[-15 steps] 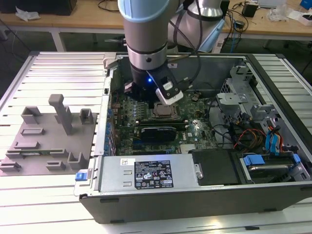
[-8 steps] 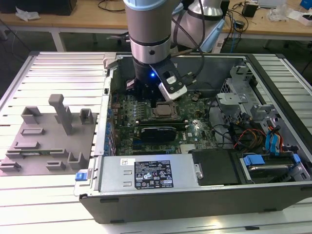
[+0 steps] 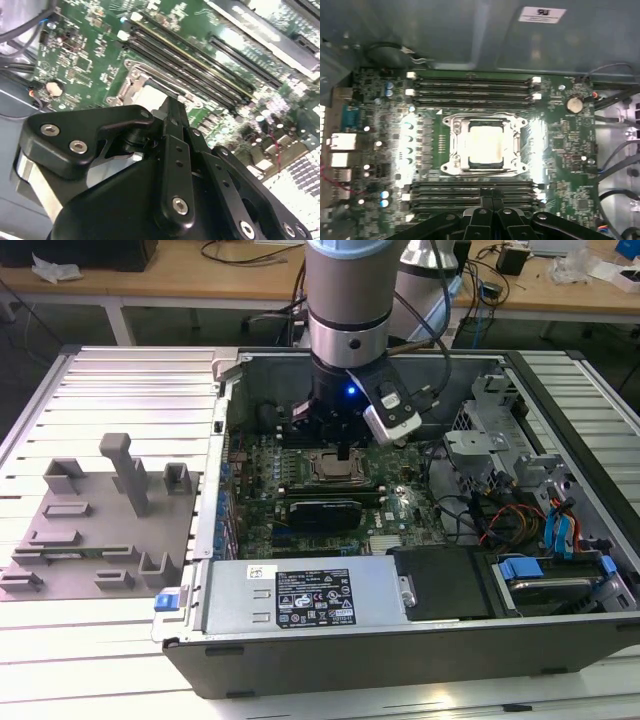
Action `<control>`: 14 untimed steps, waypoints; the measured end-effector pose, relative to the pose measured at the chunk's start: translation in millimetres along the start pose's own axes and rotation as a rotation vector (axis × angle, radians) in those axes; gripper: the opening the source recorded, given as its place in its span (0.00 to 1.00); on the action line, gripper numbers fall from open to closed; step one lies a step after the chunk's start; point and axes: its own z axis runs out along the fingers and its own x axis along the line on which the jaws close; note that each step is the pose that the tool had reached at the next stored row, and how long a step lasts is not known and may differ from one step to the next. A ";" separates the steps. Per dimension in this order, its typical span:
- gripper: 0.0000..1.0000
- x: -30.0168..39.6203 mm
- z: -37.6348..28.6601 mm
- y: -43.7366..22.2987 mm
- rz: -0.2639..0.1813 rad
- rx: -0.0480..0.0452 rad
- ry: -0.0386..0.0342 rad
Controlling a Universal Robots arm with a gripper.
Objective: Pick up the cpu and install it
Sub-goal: 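Install the second cpu locking lever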
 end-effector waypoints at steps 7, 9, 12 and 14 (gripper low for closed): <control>0.11 -5.9 3.8 26.4 -0.001 0.0123 0.0003; 0.11 -6.1 4.3 29.9 -0.001 0.0133 0.0003; 0.11 -6.1 4.3 30.2 -0.001 0.0133 0.0004; 0.11 -6.1 4.3 30.3 -0.001 0.0133 0.0003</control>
